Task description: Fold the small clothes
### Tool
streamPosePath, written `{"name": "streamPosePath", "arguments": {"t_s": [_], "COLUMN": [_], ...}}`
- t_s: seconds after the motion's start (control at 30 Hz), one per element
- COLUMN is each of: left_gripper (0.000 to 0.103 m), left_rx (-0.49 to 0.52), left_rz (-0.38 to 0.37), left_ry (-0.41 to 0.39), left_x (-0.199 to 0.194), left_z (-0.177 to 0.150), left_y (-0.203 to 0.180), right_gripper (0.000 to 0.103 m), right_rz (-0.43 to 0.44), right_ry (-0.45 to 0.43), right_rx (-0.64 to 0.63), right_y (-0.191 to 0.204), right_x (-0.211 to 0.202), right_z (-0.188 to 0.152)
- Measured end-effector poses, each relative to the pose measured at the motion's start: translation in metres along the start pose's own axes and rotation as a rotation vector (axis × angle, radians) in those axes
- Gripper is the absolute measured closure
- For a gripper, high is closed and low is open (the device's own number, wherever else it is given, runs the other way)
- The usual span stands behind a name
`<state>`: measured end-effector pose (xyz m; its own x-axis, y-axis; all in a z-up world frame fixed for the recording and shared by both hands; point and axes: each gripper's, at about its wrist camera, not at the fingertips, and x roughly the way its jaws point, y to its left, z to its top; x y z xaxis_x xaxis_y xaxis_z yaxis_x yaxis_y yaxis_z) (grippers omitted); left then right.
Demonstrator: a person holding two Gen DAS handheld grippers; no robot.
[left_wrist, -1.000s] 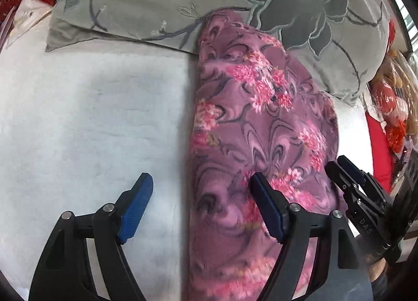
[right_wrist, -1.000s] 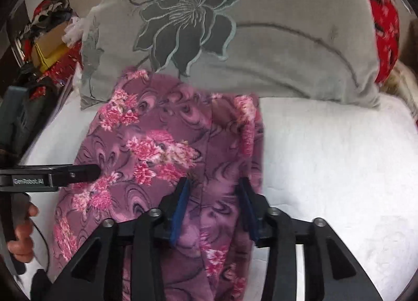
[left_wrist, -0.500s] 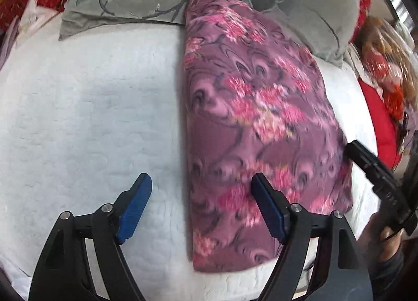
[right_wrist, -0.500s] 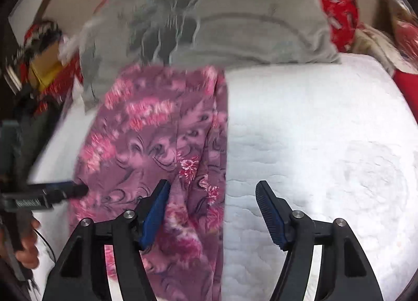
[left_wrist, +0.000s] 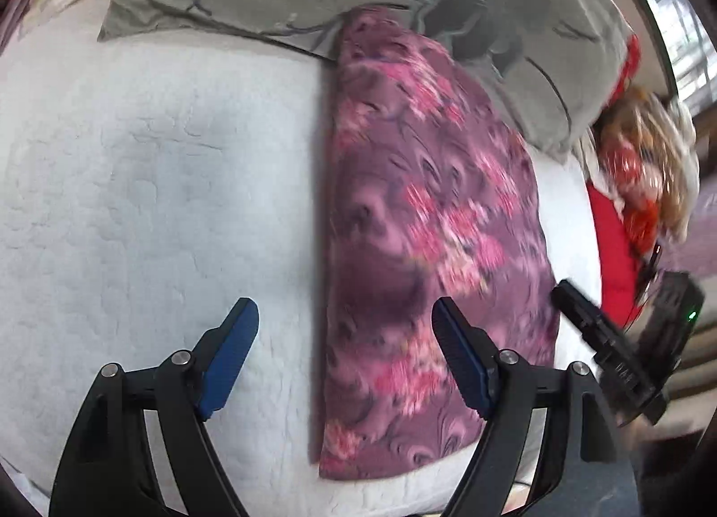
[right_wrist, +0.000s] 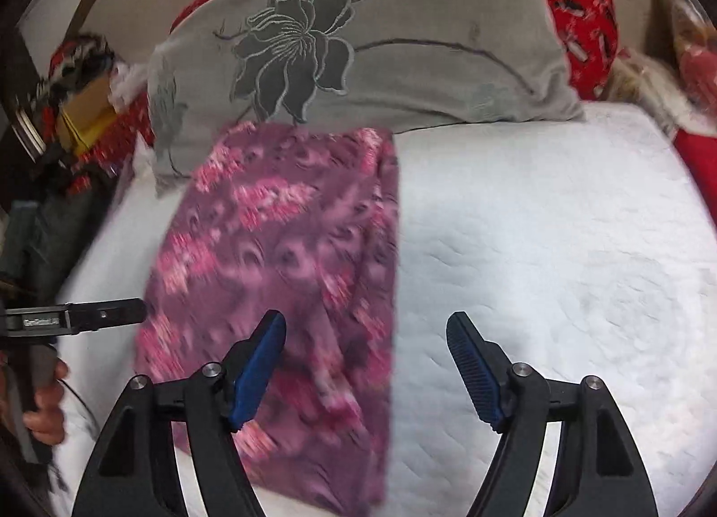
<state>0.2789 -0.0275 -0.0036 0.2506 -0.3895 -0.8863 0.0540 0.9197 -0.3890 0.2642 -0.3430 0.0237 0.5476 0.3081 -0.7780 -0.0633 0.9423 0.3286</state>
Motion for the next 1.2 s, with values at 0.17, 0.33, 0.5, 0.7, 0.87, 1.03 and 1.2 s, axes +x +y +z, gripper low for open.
{"name": "streamPosePath", "arguments": {"t_s": [0.17, 0.33, 0.5, 0.7, 0.87, 1.03, 1.2], "left_gripper": [0.022, 0.021, 0.021, 0.026, 0.064, 0.077, 0.078], "left_rx": [-0.049, -0.021, -0.024, -0.038, -0.008, -0.012, 0.034], "left_rz": [-0.073, -0.112, -0.156, -0.174, -0.130, -0.149, -0.115], "left_ry": [0.041, 0.034, 0.054, 0.028, 0.015, -0.005, -0.065], "left_x": [0.021, 0.036, 0.039, 0.043, 0.035, 0.019, -0.004], "left_z": [0.012, 0.025, 0.033, 0.036, 0.033, 0.031, 0.021], "left_y": [0.006, -0.010, -0.015, -0.022, -0.019, -0.013, -0.022], "right_gripper": [0.027, 0.024, 0.024, 0.057, 0.077, 0.079, 0.079], "right_rz": [0.105, 0.253, 0.355, 0.363, 0.255, 0.147, 0.114], "right_ry": [0.071, 0.064, 0.056, 0.086, 0.051, -0.001, -0.056], "right_rx": [0.054, 0.167, 0.280, 0.293, 0.211, 0.102, 0.046], "right_y": [0.000, -0.011, -0.025, -0.023, -0.011, 0.016, 0.036], "right_x": [0.037, 0.057, 0.067, 0.066, 0.055, 0.038, 0.012], "right_z": [0.010, 0.019, 0.027, 0.026, 0.028, 0.032, 0.031]}}
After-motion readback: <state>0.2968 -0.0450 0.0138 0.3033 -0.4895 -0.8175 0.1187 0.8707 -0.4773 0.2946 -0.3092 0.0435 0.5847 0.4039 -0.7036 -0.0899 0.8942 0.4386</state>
